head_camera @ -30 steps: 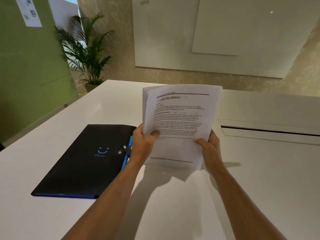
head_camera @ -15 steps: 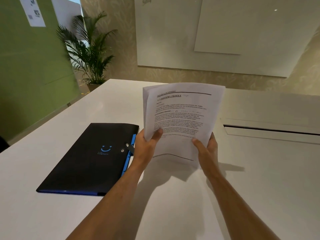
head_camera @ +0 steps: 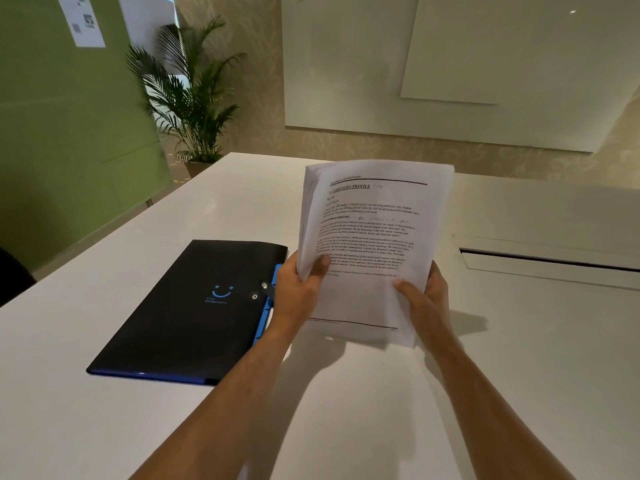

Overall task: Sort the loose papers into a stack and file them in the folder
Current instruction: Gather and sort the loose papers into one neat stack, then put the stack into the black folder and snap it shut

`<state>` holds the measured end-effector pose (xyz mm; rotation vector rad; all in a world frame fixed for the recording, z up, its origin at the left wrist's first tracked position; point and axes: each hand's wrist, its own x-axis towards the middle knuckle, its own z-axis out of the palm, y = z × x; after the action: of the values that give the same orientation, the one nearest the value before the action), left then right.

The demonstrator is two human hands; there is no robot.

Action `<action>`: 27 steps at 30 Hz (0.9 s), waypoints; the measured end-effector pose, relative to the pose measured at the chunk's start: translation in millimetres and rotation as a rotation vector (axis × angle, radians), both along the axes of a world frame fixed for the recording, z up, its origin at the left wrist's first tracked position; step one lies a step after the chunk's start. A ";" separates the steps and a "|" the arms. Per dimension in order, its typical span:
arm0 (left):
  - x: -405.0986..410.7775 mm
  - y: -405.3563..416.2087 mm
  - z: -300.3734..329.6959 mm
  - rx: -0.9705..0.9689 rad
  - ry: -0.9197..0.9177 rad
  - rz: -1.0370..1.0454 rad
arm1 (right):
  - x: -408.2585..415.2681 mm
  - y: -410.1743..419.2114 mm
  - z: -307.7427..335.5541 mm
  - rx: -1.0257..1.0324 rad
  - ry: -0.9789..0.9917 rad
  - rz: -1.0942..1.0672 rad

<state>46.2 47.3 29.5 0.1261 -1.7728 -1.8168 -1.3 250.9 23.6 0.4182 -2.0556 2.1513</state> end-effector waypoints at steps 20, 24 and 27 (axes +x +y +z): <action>15.9 -98.6 -34.5 -0.778 -0.664 0.433 | -20.6 8.1 -5.8 -0.039 -0.437 -0.002; 15.9 -101.2 -42.8 -0.769 -0.618 0.407 | -20.5 8.2 -10.0 -0.035 -0.449 0.019; 11.4 -99.1 -51.3 -0.894 -0.645 0.364 | -21.9 7.8 -16.9 -0.053 -0.457 0.029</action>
<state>57.6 -51.8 -21.8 0.6700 -2.6188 -0.6340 -23.2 258.7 6.8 -0.0619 -2.2056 2.4950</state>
